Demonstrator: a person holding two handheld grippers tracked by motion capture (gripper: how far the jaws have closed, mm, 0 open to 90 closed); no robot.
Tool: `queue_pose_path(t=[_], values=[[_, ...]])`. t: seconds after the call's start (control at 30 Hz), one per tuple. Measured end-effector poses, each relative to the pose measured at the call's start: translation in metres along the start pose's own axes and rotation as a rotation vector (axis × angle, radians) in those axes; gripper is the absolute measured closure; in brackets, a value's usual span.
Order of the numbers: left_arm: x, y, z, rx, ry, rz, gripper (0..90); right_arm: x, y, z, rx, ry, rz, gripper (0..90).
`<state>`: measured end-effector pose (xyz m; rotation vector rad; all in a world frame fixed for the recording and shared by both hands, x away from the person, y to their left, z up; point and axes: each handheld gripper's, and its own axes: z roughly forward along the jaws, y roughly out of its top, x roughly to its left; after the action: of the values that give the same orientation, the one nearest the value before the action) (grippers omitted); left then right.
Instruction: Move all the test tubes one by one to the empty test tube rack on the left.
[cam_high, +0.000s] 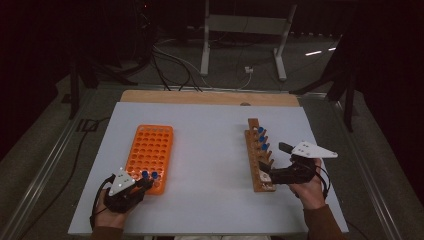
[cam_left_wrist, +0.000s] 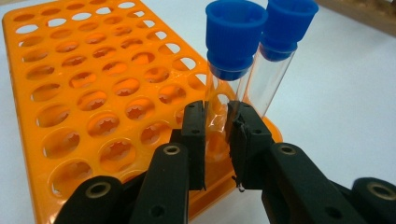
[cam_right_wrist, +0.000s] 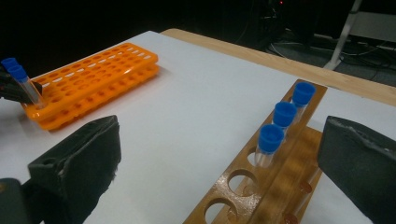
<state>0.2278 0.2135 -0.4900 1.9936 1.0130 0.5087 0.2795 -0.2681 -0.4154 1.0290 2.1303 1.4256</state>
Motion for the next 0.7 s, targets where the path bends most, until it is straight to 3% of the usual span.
queue_pose_path(t=[0.3,0.57,0.7], values=[[0.002,-0.001,-0.001,-0.009,-0.017,-0.022,76.2,0.001,-0.001,0.001,0.005,0.006,-0.004,0.1],[0.008,0.000,-0.012,-0.058,-0.048,-0.053,60.9,0.000,-0.001,0.001,0.004,0.006,-0.003,0.1],[0.007,0.002,-0.019,-0.090,-0.065,-0.045,54.8,-0.001,-0.001,0.001,0.002,0.003,0.001,0.1]])
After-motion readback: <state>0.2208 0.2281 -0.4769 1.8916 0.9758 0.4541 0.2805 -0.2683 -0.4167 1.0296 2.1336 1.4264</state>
